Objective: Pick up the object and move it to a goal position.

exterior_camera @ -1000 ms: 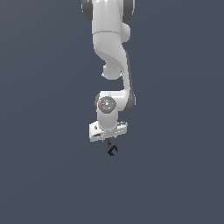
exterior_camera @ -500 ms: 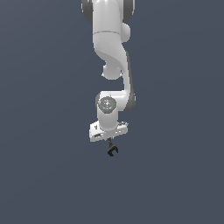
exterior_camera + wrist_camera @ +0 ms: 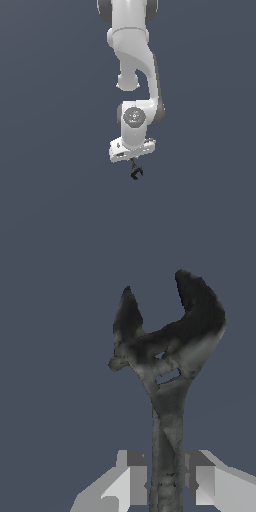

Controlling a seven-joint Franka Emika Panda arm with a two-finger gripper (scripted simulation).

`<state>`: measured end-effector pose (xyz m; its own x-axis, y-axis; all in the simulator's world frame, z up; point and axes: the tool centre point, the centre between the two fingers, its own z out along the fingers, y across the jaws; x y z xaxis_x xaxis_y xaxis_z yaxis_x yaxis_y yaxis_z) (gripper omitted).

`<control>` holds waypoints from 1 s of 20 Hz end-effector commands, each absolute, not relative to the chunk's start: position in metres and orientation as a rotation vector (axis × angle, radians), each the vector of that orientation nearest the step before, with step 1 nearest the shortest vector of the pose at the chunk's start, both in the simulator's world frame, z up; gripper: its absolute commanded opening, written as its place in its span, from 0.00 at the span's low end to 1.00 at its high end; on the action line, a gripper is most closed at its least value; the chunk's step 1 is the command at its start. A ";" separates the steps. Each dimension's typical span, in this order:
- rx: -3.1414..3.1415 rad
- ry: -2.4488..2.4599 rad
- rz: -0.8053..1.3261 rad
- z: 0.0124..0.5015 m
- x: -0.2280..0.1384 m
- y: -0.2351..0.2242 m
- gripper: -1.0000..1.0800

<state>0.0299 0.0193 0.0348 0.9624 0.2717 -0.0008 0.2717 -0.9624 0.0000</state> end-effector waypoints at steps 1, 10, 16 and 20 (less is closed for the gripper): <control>3.112 0.433 0.001 0.049 0.036 0.040 0.00; 3.112 0.432 0.000 0.101 0.063 0.116 0.00; 3.112 0.432 0.000 0.119 0.075 0.143 0.00; 3.112 0.432 0.000 0.124 0.078 0.151 0.00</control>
